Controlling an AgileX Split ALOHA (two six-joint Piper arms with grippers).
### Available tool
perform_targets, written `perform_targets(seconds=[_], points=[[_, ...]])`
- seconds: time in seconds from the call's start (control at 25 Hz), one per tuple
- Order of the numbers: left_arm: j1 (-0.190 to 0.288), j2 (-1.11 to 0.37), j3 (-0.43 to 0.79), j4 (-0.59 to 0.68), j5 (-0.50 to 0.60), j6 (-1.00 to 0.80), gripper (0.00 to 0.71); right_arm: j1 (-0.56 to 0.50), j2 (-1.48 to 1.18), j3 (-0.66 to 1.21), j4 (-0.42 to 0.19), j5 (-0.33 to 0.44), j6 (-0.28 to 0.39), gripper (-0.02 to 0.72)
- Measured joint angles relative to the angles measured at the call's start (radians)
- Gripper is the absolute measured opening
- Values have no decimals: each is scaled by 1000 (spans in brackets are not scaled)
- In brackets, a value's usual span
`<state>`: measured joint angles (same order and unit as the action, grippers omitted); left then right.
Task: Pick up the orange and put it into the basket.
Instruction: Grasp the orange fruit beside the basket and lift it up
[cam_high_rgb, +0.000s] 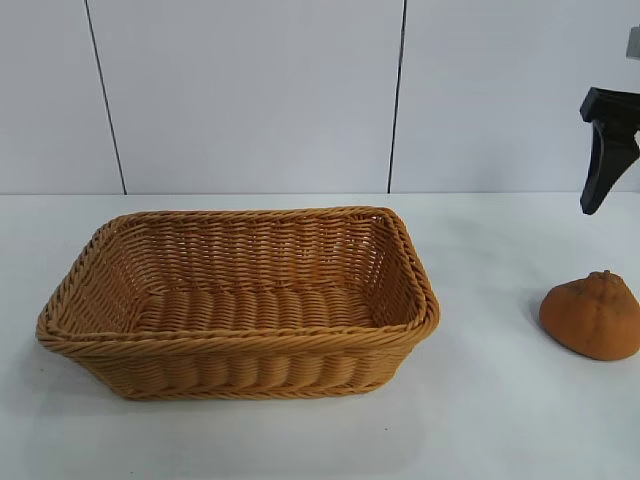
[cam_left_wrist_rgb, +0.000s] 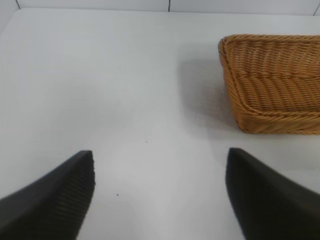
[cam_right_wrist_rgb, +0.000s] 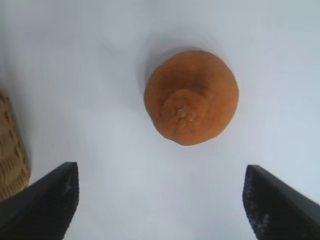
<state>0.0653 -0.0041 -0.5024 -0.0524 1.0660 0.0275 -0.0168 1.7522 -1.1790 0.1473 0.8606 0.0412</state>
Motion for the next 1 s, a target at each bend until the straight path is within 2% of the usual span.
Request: perform_targets(seconds=[0.32,0.48,0.52,0.56,0.6,0.76,0.8,1.0], points=[[0,0,0,0,0,-5,525,0,220,-1,4,-136,-1,610],[0,0,0,0,0,-8,525,0,273,-1,4,-151,-1,607],[0,0,0,0,0,-8,525,0,275,-1,4,-152,-1,585],[0,0,0,0,0,-8,525,0,275,-1,4,-154,-1,545],[0,0,0,0,0,-8,525,0,275,-1,4,-154,-1,474],[0,0,0,0,0,-8,525,0,252,-2,4,-145,-1,93],[0,0,0,0,0,-8,525,0,241,-4,4,-139,-1,45],[0,0,0,0,0,-8,525,0,187,-3,3,-129,-13,46]])
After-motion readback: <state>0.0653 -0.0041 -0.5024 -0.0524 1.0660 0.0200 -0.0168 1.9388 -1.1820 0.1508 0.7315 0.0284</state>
